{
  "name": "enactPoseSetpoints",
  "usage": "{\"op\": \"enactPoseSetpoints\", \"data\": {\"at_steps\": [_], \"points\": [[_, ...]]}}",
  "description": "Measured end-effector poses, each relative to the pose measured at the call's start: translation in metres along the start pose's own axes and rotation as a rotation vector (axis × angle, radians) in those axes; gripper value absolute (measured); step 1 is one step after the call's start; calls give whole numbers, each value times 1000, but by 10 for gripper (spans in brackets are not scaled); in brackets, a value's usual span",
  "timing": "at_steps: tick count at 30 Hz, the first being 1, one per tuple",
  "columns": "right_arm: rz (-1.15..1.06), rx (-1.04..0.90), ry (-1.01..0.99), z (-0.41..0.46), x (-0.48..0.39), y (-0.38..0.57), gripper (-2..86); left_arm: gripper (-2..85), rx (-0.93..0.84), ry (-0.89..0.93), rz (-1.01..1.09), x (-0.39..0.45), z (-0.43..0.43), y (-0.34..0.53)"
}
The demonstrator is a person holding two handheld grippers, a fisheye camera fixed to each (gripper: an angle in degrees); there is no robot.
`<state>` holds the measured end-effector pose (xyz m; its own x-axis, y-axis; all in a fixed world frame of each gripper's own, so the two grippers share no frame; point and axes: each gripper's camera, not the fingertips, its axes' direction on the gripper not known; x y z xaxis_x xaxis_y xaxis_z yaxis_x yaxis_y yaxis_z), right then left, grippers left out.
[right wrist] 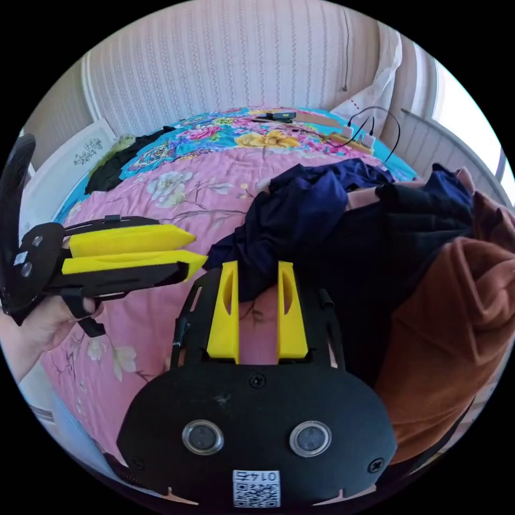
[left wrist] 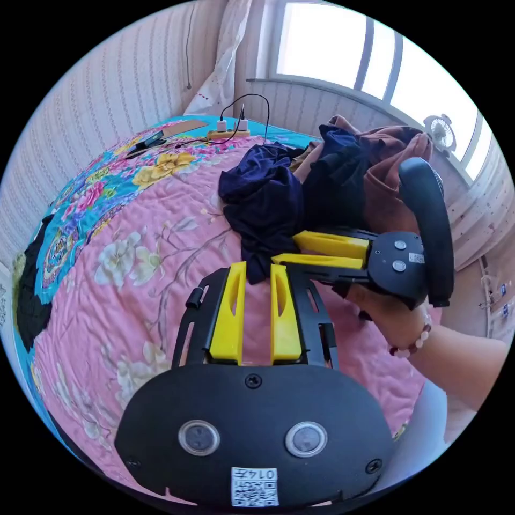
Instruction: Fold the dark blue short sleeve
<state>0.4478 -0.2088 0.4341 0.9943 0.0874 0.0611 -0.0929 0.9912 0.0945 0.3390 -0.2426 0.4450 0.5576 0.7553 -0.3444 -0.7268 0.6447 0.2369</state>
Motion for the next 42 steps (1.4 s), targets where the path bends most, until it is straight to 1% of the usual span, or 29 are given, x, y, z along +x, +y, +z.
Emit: {"op": "enactPoseSetpoints", "data": {"at_steps": [2,5,7,9,10,12,14,16,17,19,20,22,23,25,26,28,29,31,35,38,42], "points": [[-14,11,28,1,-1,2,86,77,-72,-39,-5,-1,25,-8],[-71,0,120,4,-10,3,71,42,-26,2,-19,-1,33,-7],[-127,7,190,5,-19,6,51,2,-14,22,-3,5,26,-2],[-186,32,234,1,-28,11,36,-5,-16,40,19,6,12,5],[-252,67,227,-8,-36,19,29,-7,2,9,38,5,-4,12],[-296,117,200,-30,-45,33,21,-9,43,-3,74,-1,-32,28],[-304,136,119,-57,-51,48,15,-9,65,-8,79,-13,-64,51],[-302,162,-59,-99,-59,76,10,-10,105,41,37,-31,-116,99],[-297,162,-106,-109,-62,85,8,-10,115,57,21,-35,-130,115],[-307,132,-263,-142,-79,126,6,-10,138,86,-45,-41,-184,192],[-316,117,-298,-149,-85,138,6,-10,135,85,-61,-41,-196,214],[-375,26,-399,-169,-114,186,6,-10,108,43,-136,-36,-241,302],[-390,-7,-414,-172,-121,199,6,-10,98,36,-158,-33,-251,324],[-427,-140,-460,-179,-147,243,6,-10,61,23,-292,-25,-289,407],[-433,-165,-472,-181,-152,253,6,-10,58,25,-328,-23,-298,426],[-457,-234,-476,-191,-167,282,6,-10,58,1,-446,-12,-328,491],[-453,-245,-473,-193,-168,286,6,-10,66,-5,-470,-9,-335,504],[-429,-267,-468,-201,-167,295,7,-10,120,-5,-561,-2,-357,547],[-384,-260,-457,-213,-153,289,8,-10,181,13,-622,0,-378,582],[-336,-213,-416,-228,-135,276,8,-10,224,17,-602,-4,-395,591],[-274,-45,-306,-267,-100,232,9,-10,347,-11,-566,-30,-438,589]]}}
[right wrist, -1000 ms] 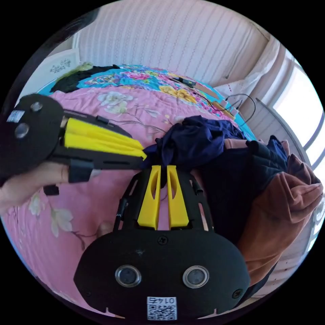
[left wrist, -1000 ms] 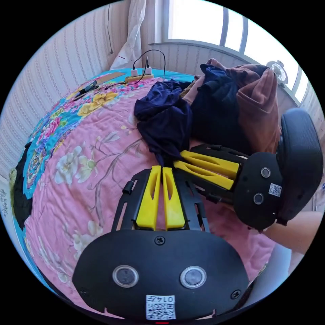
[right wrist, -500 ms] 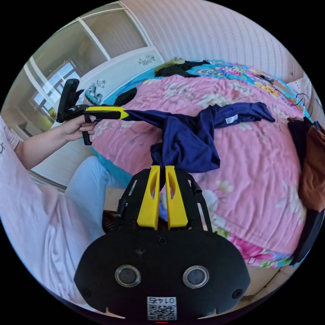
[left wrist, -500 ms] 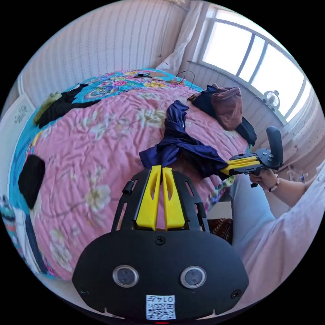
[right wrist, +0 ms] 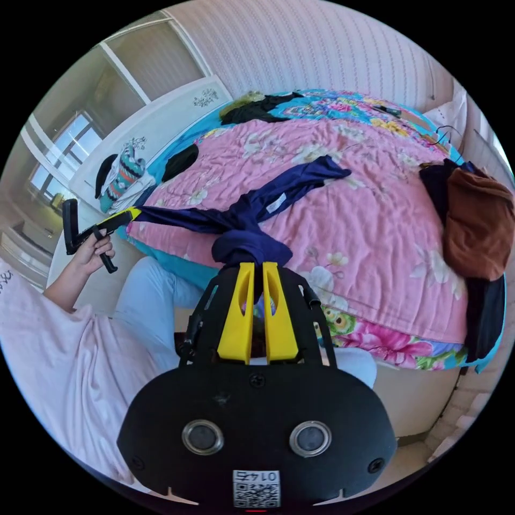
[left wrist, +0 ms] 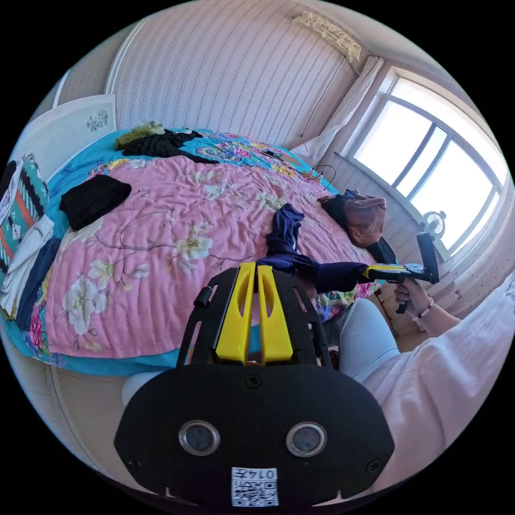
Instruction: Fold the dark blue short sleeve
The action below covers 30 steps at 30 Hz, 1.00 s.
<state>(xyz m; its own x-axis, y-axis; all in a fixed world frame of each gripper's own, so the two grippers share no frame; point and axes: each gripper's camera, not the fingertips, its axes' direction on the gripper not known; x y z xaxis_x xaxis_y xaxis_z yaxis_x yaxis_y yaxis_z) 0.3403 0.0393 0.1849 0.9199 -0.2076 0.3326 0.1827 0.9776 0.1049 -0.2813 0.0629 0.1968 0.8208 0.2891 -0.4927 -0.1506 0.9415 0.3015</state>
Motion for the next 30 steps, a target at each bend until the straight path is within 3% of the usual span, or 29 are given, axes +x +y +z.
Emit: {"op": "enactPoseSetpoints", "data": {"at_steps": [4,12,17,21,26,30], "points": [[6,264,113,-87,31,-56,10,-10,154,70,73,-4,-52,-40],[-150,563,196,-196,16,-215,17,-10,170,221,48,-11,-126,-38],[-201,467,60,-155,-16,-325,25,-10,110,14,-87,-47,-140,-7],[-167,269,-39,-45,-35,-361,48,-10,-66,-146,-231,-98,-115,26],[-244,126,-38,50,-35,-289,64,-10,-235,-160,-275,-123,-93,65],[-258,-12,143,89,9,-195,73,-10,-250,-145,-314,-136,-100,85]]}}
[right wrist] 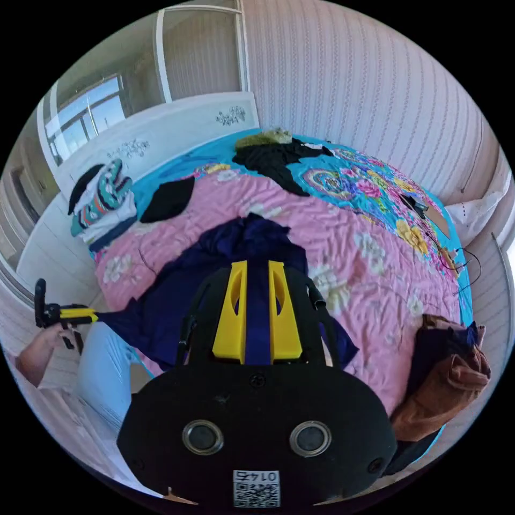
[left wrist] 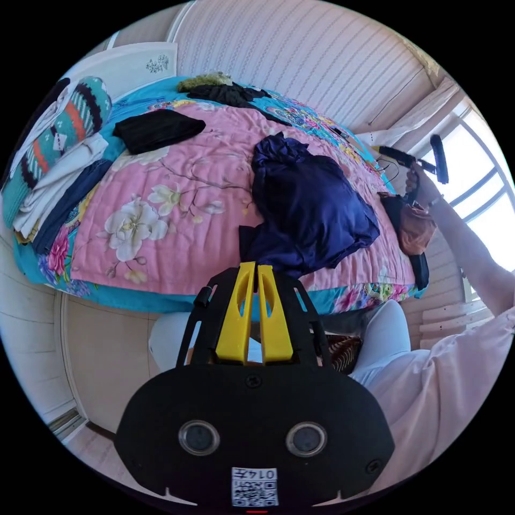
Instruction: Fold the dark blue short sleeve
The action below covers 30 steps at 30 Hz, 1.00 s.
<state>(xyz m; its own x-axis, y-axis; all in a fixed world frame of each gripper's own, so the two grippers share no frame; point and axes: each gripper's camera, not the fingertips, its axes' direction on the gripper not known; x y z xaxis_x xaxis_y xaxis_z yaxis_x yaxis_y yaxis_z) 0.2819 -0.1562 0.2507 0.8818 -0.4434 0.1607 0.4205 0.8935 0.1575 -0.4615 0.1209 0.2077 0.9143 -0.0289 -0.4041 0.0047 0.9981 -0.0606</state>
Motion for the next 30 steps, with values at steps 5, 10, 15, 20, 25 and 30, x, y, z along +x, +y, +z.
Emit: {"op": "enactPoseSetpoints", "data": {"at_steps": [5,10,15,20,25,30], "points": [[449,-50,62,6,71,117,129,-10,75,63,-49,-17,-21,6],[874,12,-301,37,129,190,137,-10,167,80,-45,-19,-51,6],[1086,72,-566,53,155,210,42,-10,202,62,-2,-14,-76,10],[992,208,-592,10,166,222,11,-10,260,130,47,-4,-112,18],[636,445,-722,-103,176,220,5,-10,478,130,211,24,-195,37],[236,766,-716,-262,162,200,4,-10,789,54,333,42,-296,59]]}}
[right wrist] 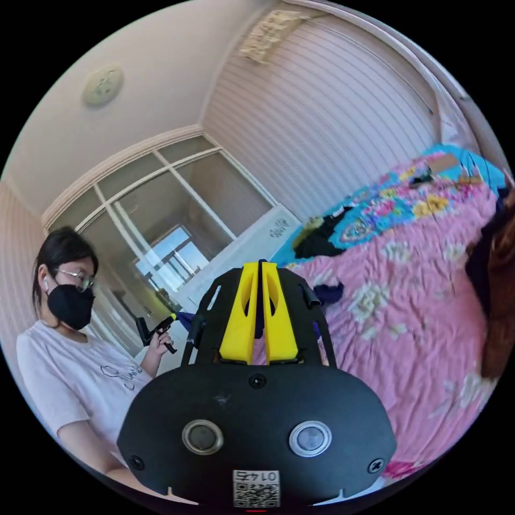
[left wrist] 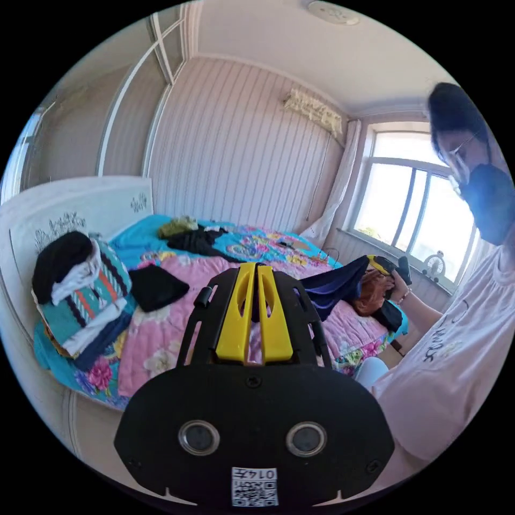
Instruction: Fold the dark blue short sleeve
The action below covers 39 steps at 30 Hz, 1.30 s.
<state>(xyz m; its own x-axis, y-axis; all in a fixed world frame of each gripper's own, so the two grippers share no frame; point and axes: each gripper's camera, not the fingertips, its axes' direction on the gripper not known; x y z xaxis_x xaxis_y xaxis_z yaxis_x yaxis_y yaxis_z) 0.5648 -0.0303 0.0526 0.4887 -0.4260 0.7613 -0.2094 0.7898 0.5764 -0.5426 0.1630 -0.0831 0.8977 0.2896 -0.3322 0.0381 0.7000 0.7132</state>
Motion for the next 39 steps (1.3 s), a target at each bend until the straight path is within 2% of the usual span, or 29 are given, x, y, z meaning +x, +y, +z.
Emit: {"op": "enactPoseSetpoints", "data": {"at_steps": [4,9,13,17,20,22,25,27,29,32,34,39], "points": [[-178,88,0,-29,-70,-70,4,-10,74,-48,13,-9,-25,-50],[-283,25,133,-10,-96,-120,4,-10,28,-97,53,-19,5,-91],[-160,-121,226,46,-40,-138,4,-10,-82,-36,-24,-40,80,-100],[-43,-280,368,109,44,-135,5,-10,-211,-70,-94,-63,178,-90],[187,-297,358,157,127,-125,5,-9,-300,-126,-193,-72,263,-70],[340,-226,322,187,180,-107,6,-8,-339,-191,-241,-74,321,-61],[497,-274,367,215,235,-68,8,-1,-462,-263,-272,-82,388,-40],[544,-227,369,211,252,-38,10,16,-562,-253,-294,-89,415,-19],[543,-200,337,201,258,-8,12,48,-587,-241,-321,-95,424,4],[489,-357,343,189,251,49,15,77,-619,-235,-304,-91,418,42],[461,-538,410,182,232,102,19,81,-675,-167,-309,-74,402,79],[459,-700,515,173,180,188,43,100,-839,-36,-255,7,367,162]]}}
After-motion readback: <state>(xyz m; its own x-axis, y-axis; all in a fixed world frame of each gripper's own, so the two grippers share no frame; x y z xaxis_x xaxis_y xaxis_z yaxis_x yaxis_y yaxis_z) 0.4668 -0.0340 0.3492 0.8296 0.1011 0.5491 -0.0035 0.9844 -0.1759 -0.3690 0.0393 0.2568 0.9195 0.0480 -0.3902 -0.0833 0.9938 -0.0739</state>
